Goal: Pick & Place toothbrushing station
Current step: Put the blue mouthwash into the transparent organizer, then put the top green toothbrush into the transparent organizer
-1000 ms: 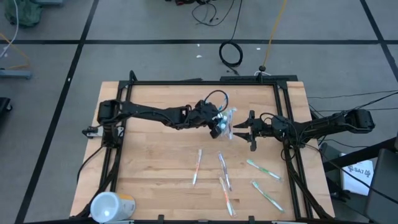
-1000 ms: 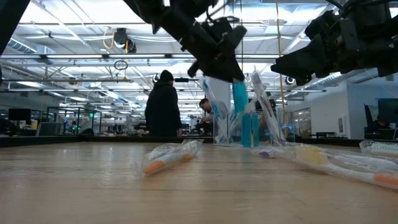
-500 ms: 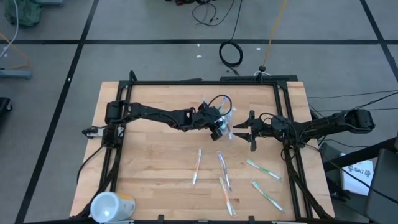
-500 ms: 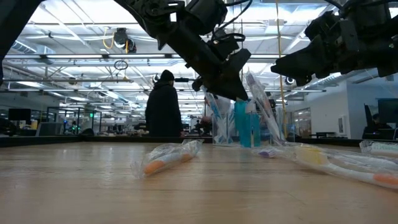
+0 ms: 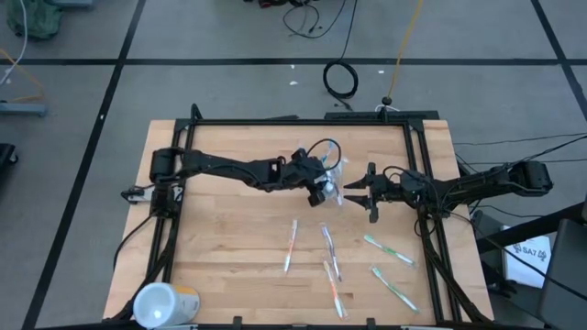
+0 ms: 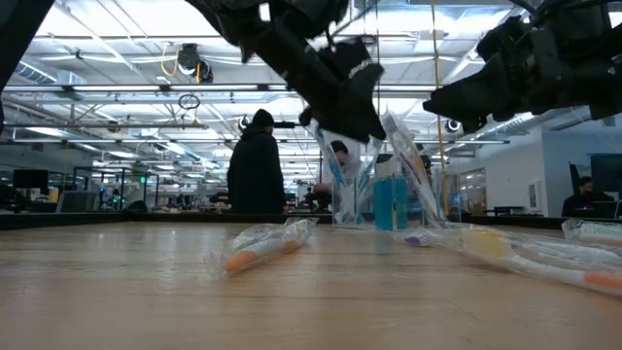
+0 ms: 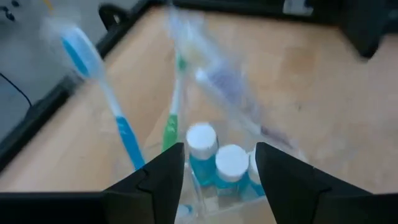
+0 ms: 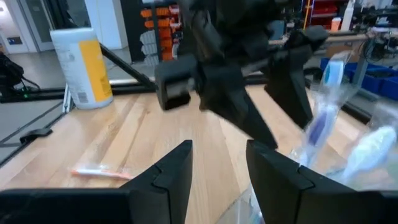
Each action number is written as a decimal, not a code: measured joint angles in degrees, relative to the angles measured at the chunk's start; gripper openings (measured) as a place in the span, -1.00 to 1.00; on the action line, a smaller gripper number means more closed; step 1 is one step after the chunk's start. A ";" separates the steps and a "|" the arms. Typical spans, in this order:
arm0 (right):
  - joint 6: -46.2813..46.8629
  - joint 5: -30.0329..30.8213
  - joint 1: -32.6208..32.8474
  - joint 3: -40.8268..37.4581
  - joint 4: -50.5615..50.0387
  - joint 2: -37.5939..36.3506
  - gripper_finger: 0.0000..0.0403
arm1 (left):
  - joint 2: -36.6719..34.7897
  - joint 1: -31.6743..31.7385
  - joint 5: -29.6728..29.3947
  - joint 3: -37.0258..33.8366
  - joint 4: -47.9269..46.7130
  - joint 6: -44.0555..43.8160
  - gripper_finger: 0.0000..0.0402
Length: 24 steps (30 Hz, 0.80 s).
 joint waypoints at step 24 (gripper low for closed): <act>2.18 17.26 19.15 26.93 -33.40 9.93 -0.31 | -32.29 -3.86 -1.73 -7.91 -24.66 1.07 -0.22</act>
